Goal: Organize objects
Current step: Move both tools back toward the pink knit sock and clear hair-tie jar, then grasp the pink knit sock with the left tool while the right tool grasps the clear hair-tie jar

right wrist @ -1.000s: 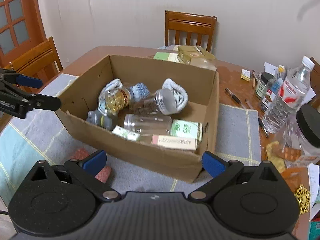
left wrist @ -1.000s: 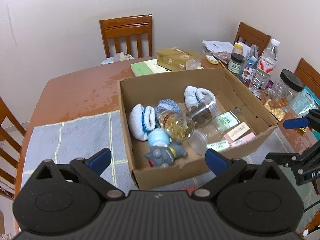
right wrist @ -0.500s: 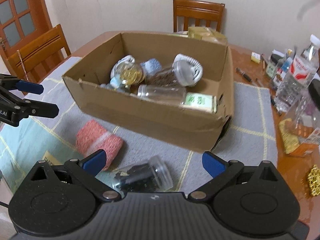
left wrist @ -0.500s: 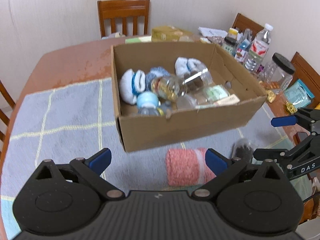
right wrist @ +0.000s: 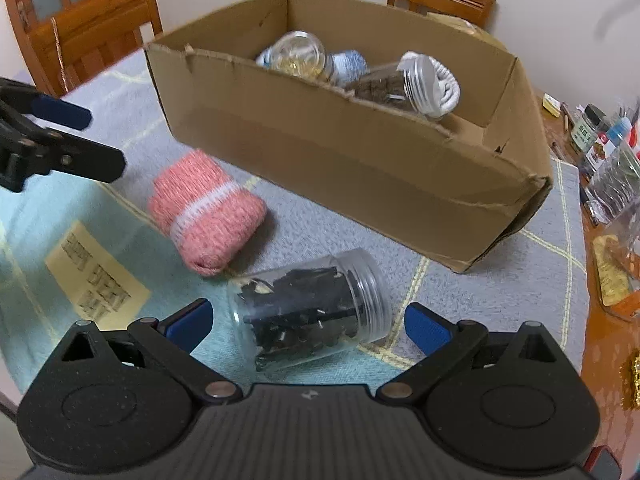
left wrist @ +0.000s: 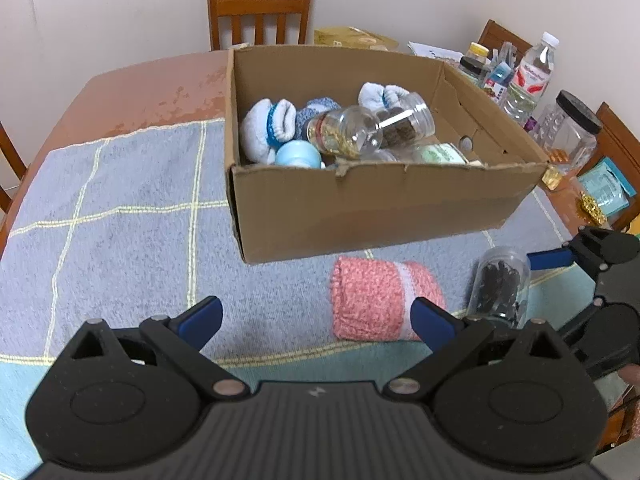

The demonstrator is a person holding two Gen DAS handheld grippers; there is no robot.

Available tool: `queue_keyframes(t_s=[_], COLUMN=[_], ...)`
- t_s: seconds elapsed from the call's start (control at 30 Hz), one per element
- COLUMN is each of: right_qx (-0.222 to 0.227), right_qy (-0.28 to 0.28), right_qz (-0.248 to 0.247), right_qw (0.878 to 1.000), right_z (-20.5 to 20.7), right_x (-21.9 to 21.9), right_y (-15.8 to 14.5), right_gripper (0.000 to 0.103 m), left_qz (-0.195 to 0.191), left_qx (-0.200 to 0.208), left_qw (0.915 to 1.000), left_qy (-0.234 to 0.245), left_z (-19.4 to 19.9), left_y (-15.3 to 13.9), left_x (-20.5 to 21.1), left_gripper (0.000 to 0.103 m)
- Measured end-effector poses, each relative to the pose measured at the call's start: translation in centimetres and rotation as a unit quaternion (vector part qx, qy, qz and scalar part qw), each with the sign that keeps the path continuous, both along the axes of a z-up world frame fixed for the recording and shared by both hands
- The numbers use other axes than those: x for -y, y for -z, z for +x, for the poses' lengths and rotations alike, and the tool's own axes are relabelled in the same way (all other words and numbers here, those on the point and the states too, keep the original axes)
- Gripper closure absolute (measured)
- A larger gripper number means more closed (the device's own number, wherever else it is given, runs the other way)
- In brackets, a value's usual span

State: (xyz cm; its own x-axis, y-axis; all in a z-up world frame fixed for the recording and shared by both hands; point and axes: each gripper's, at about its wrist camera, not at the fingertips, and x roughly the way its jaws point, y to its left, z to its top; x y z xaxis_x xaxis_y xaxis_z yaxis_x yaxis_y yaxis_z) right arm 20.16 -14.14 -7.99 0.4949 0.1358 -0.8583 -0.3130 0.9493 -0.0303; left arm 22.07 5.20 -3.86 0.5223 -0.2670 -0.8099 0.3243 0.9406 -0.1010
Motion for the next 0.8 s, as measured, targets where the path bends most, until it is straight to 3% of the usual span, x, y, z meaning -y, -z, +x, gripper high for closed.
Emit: queue_keyframes(t_s=[0.43, 0.8], right_qx=[-0.009, -0.022], right_qy=[0.071, 0.037], right_qz=[-0.001, 0.007], right_qw=[0.997, 0.999], right_z=[2.4, 1.9], right_x=[3.5, 5.1], right_y=[1.6, 2.7], right_gripper=[0.0, 0.0], left_qz=[0.016, 0.022], left_qx=[-0.022, -0.017], left_qw=[0.9995, 0.9996], left_qy=[0.015, 0.001], left_z=[-0.5, -0.4], left_y=[3.2, 5.5], left_x=[3.6, 7.1], left_gripper=[0.003, 0.003])
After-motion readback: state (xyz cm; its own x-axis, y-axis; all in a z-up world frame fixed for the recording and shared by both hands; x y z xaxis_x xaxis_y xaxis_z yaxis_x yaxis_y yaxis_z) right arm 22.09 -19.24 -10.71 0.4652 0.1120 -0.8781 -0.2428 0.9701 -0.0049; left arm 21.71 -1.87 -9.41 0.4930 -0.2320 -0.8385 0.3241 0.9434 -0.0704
